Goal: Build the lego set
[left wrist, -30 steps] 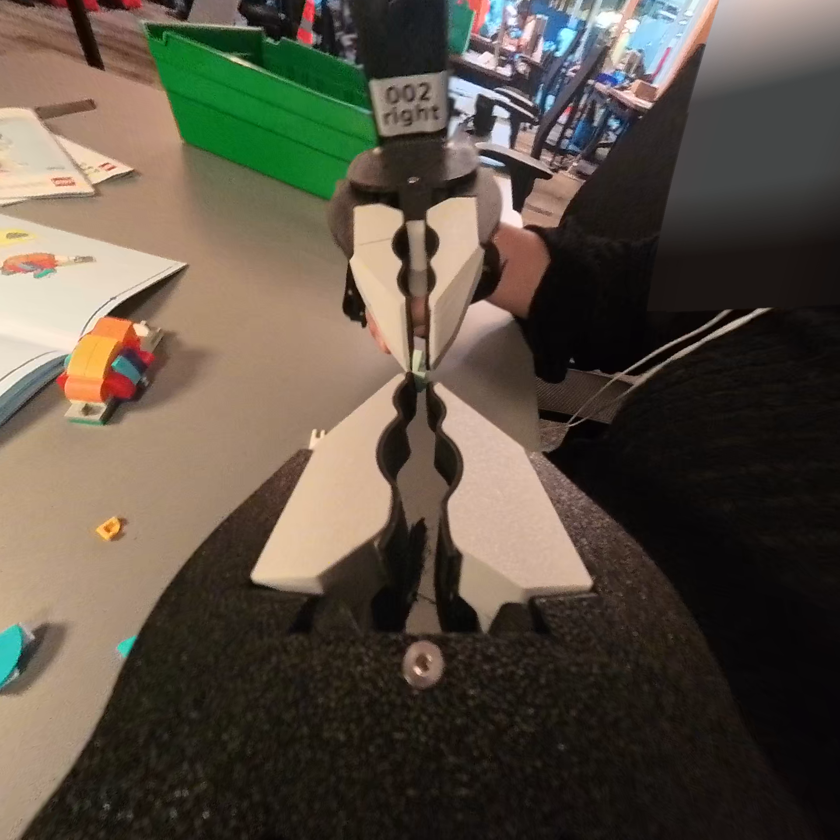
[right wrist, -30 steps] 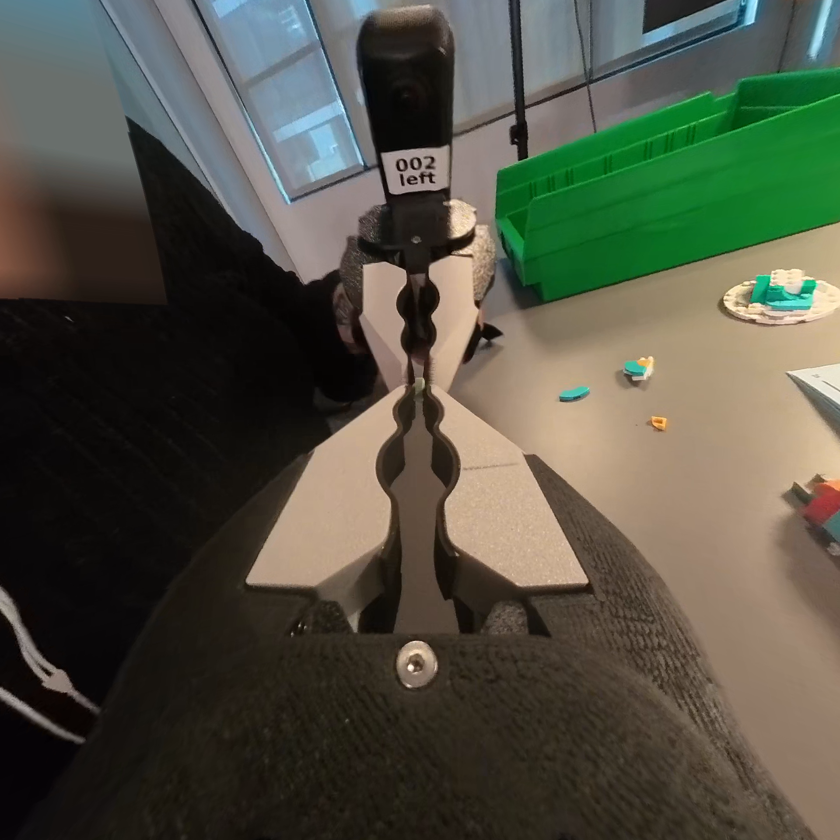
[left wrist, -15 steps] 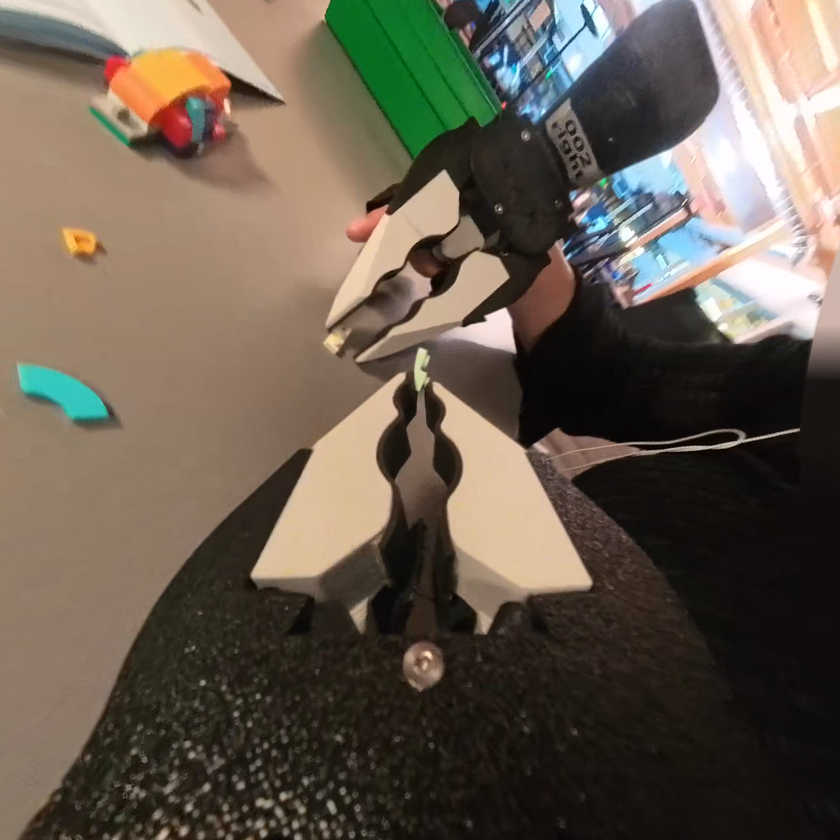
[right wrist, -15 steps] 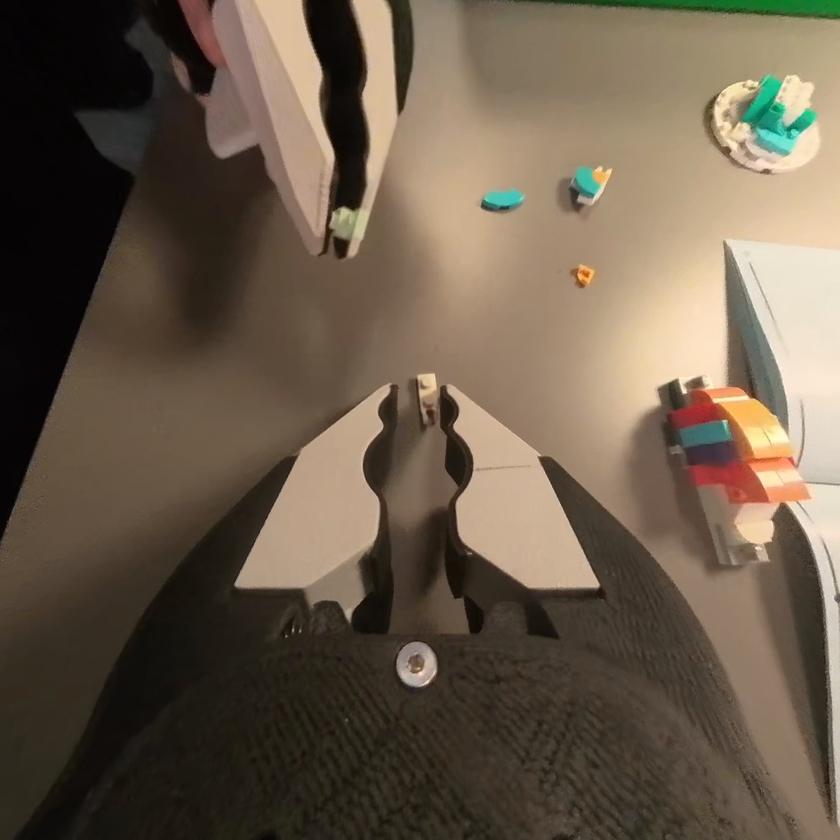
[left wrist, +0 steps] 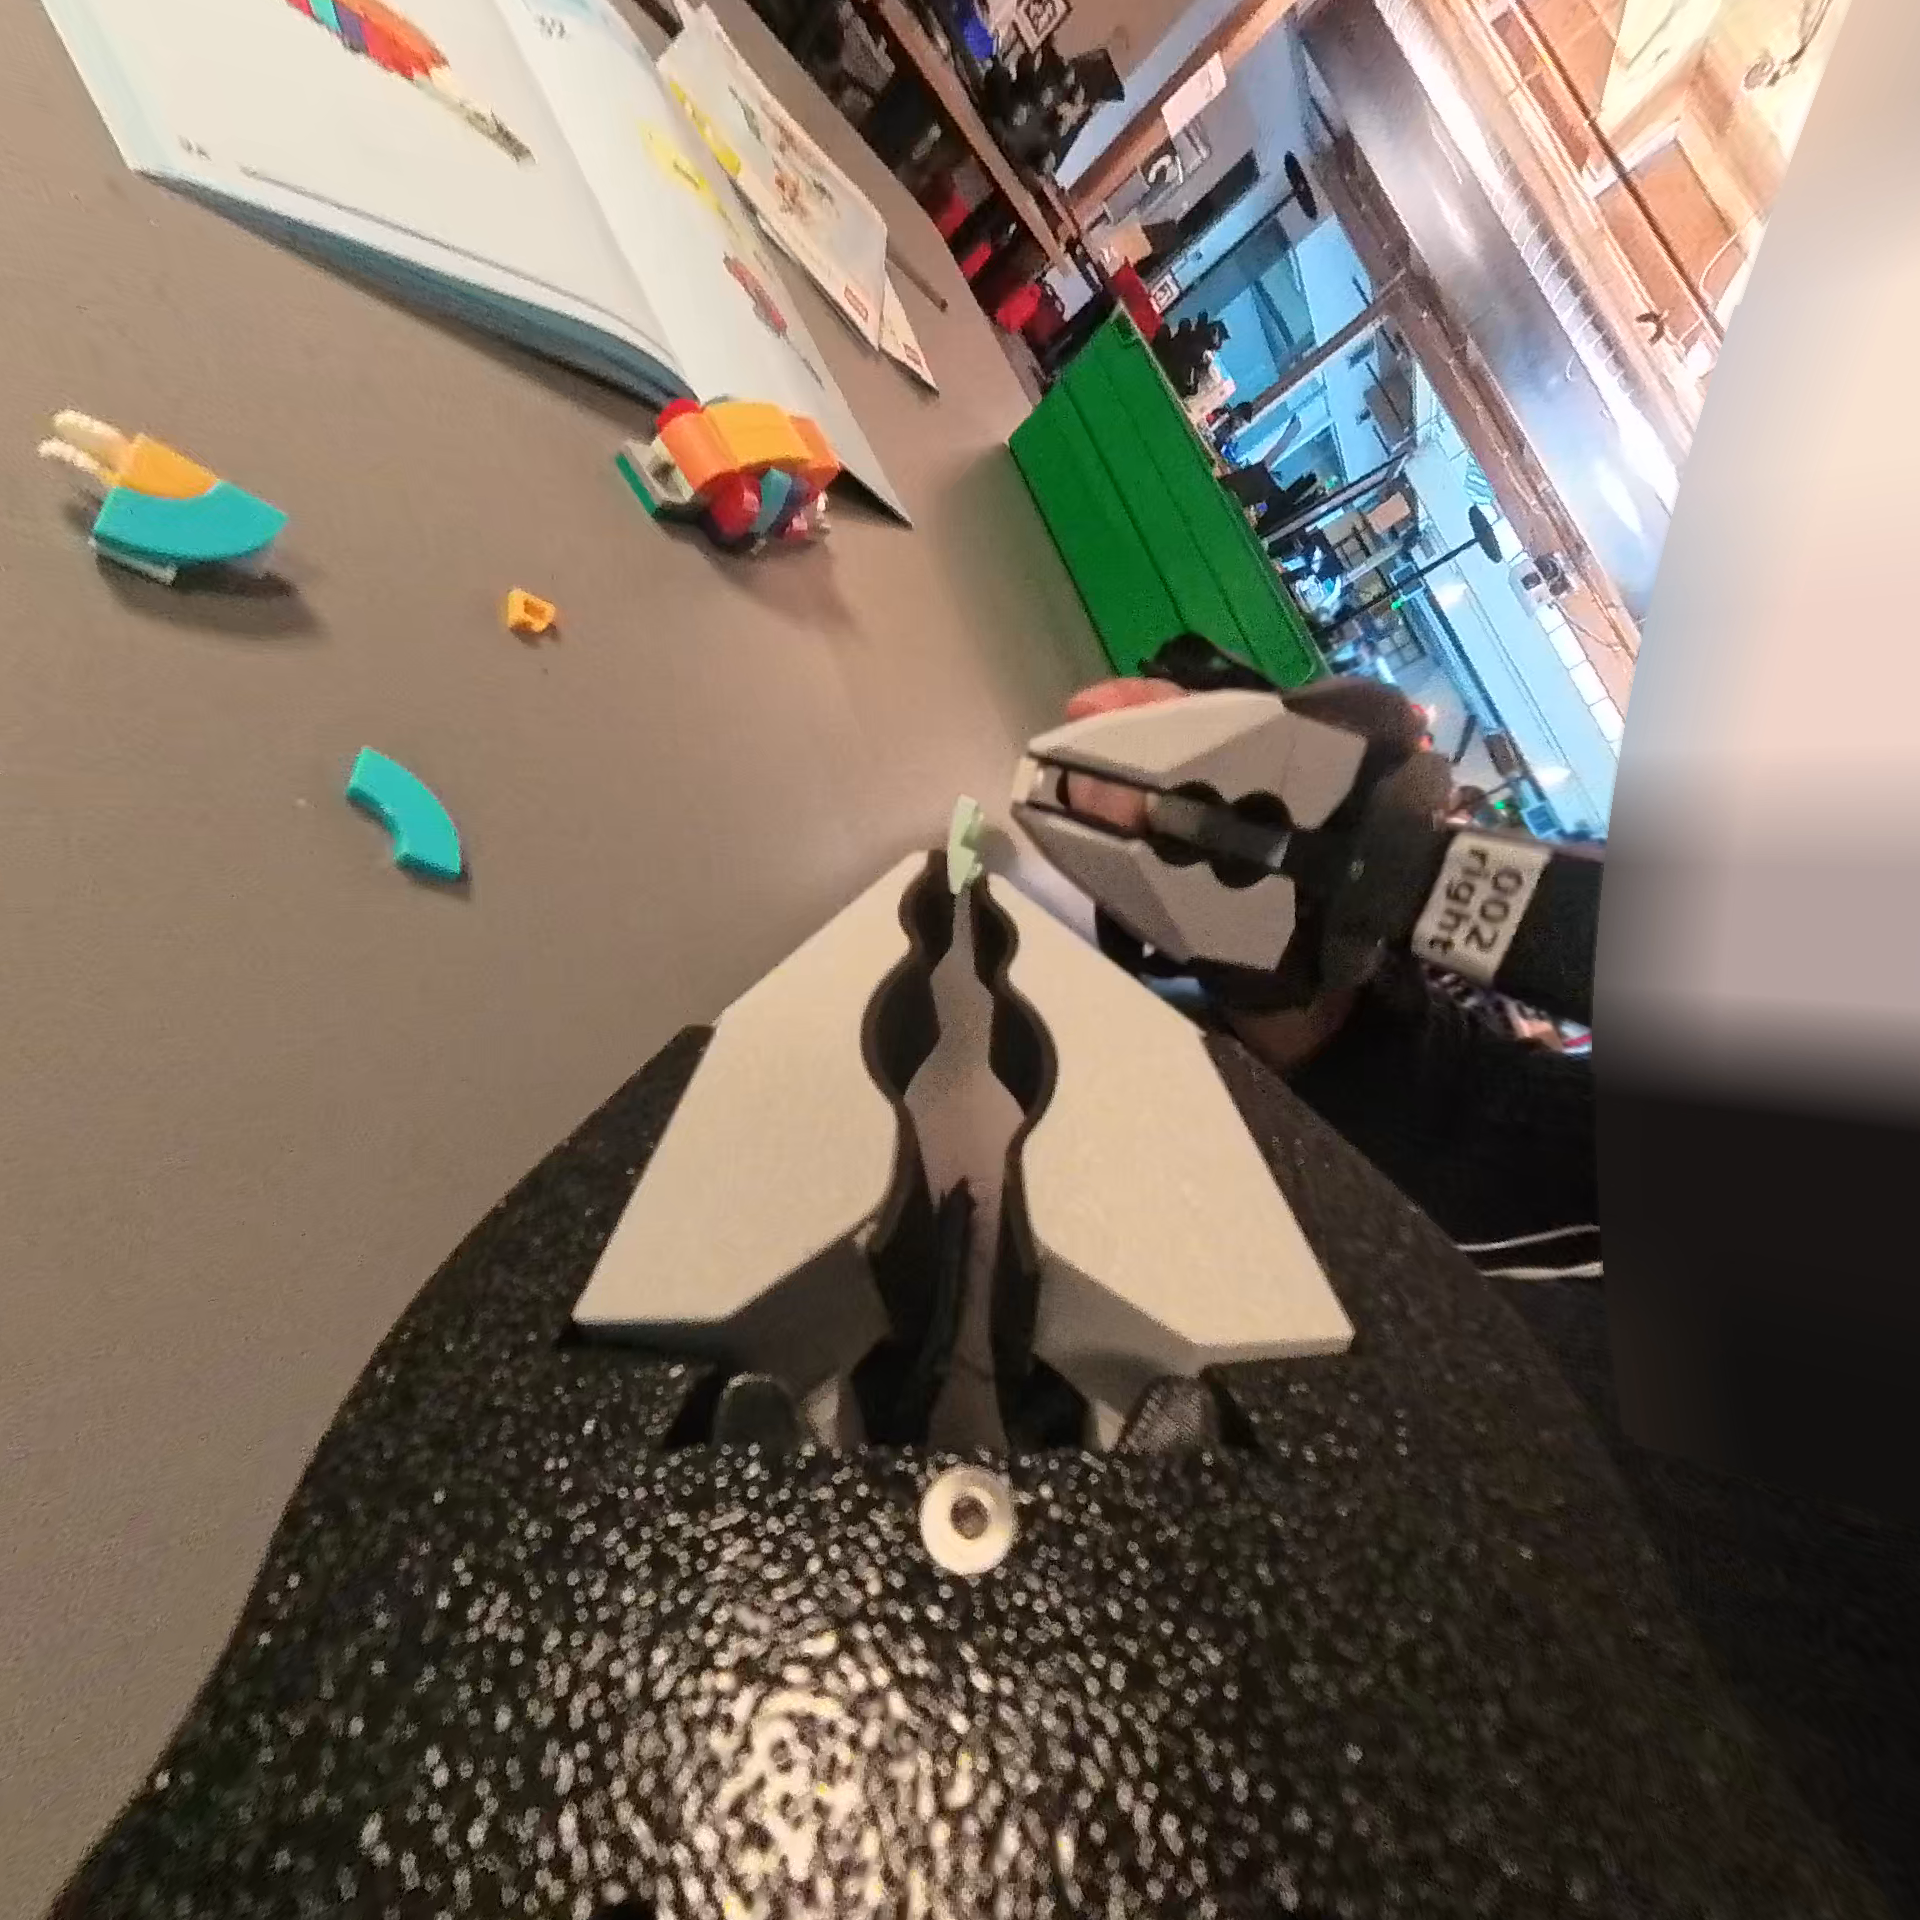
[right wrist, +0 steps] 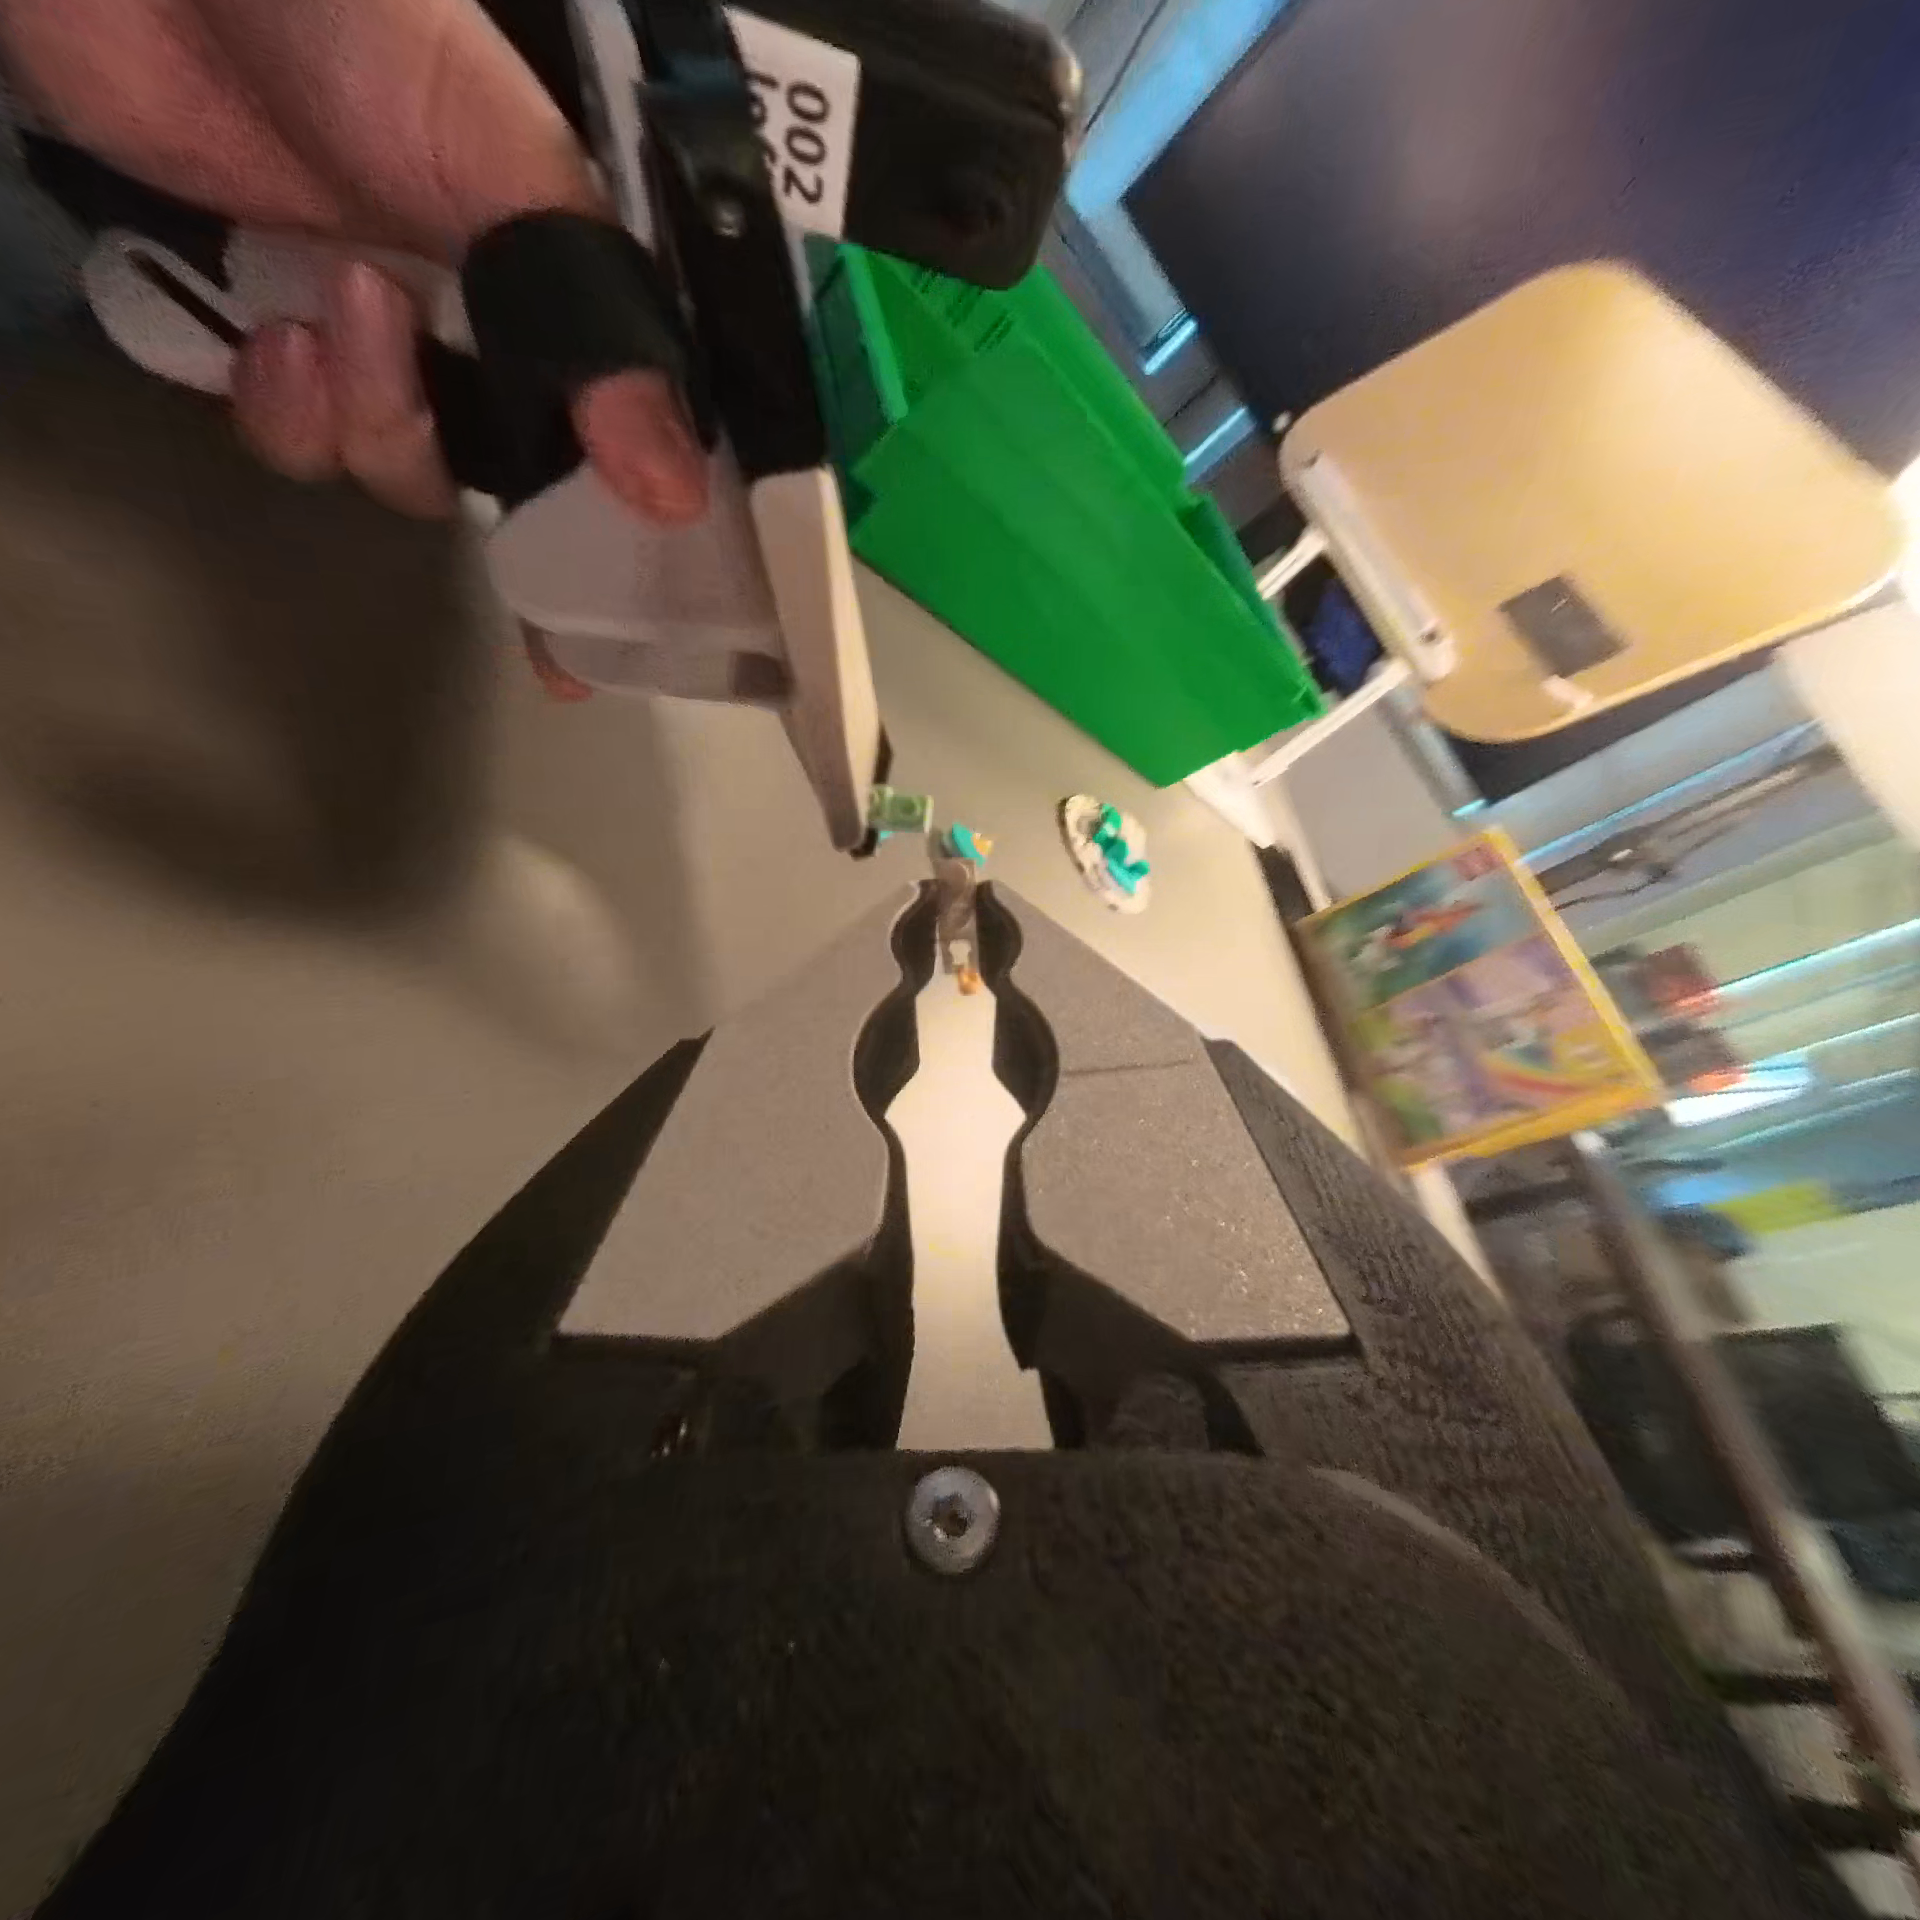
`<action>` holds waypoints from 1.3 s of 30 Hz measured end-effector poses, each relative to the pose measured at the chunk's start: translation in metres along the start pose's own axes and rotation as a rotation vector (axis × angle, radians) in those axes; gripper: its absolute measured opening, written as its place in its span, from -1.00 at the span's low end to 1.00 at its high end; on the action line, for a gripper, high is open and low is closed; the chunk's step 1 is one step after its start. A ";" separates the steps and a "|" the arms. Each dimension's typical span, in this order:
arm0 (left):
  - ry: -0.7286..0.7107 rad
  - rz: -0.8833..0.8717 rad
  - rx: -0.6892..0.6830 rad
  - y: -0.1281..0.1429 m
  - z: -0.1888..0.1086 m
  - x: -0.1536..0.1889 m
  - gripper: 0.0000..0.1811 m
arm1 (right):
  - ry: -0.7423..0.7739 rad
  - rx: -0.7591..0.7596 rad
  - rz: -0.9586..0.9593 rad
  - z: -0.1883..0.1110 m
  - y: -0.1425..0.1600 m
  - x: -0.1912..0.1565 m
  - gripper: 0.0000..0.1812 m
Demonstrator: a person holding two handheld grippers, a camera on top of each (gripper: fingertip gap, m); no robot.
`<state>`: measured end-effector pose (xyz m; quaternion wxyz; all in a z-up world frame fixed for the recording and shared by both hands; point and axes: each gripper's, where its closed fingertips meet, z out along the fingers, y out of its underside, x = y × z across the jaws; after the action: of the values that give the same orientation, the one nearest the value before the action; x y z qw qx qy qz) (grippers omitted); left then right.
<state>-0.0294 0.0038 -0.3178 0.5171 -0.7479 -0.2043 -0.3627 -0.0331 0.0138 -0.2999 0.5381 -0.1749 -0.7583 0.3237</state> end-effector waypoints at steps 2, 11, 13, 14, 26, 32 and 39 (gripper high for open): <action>-0.011 0.028 0.011 -0.001 0.003 0.001 -0.98 | 0.054 0.011 -0.105 0.002 -0.004 -0.004 -0.93; -0.056 0.206 0.019 0.000 0.008 0.008 -0.98 | 0.184 0.016 -0.273 0.003 -0.010 -0.004 -0.94; -0.054 0.248 0.011 0.001 0.009 0.010 -0.98 | 0.199 0.025 -0.276 0.001 -0.014 -0.003 -0.94; -0.054 0.256 0.015 0.000 0.009 0.011 -0.98 | 0.204 0.030 -0.272 0.001 -0.015 -0.002 -0.94; -0.039 0.273 0.065 -0.007 0.006 0.014 -0.98 | 0.220 0.049 -0.194 -0.001 -0.015 0.002 -0.94; -0.077 0.367 0.060 -0.008 0.006 0.014 -0.99 | 0.213 0.056 -0.163 -0.002 -0.014 0.003 -0.93; -0.245 0.575 0.031 -0.011 0.007 0.003 -0.98 | 0.267 -0.068 -0.219 0.004 -0.007 0.004 -0.94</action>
<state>-0.0328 0.0145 -0.3103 0.5814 -0.8051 -0.0508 -0.1058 -0.0378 0.0094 -0.2932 0.6598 -0.1511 -0.7051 0.2112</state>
